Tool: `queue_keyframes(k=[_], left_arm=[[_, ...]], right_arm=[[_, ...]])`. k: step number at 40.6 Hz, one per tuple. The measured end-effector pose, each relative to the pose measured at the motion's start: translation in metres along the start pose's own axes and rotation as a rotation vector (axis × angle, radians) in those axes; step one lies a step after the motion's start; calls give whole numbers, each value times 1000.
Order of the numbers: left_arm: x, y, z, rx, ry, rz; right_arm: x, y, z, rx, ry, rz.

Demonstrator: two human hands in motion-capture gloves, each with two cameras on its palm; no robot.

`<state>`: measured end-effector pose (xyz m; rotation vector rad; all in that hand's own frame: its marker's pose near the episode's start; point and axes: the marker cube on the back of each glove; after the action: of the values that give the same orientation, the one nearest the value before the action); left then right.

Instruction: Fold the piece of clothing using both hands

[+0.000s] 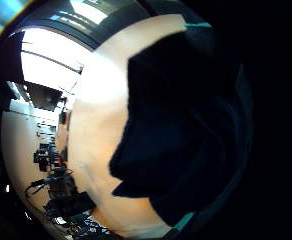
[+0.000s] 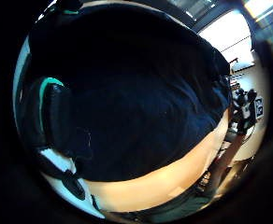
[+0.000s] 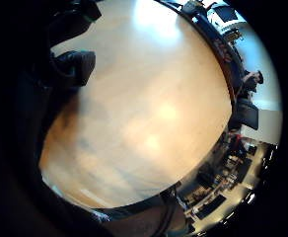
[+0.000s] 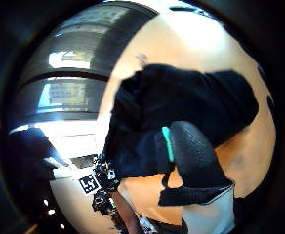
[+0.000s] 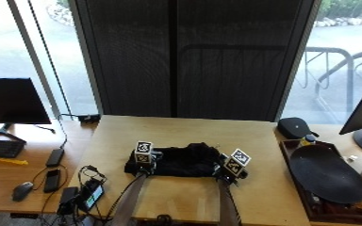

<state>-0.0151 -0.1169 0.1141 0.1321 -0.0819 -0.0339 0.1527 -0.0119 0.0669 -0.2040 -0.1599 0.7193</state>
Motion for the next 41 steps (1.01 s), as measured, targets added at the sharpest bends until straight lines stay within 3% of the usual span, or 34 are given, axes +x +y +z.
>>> queue_keyframes(k=[3,7,9,13,18,28,33,37,41], left_arm=[[5,3,7,-81,84,-15],[4,2,19,-139,152,-54],[-2,-7,27,-100,135,-73],[0,-14,34,-76,154,-73],[13,13,29,-269,185,-69],[19,18,29,-312,192,-73],[25,17,28,-312,170,-90],[35,13,28,-301,177,-85],[43,11,27,-310,193,-81]], right_arm=[[0,6,13,-149,16,29],[-5,-3,24,-211,-5,63],[-7,-3,27,-242,-18,50],[-13,-17,27,-113,-25,48],[-12,-15,28,-174,100,137],[-13,-41,10,-110,123,188],[-13,-48,1,-171,-37,101],[-16,-53,-12,-143,-216,7],[-38,-52,-40,-82,-583,-249]])
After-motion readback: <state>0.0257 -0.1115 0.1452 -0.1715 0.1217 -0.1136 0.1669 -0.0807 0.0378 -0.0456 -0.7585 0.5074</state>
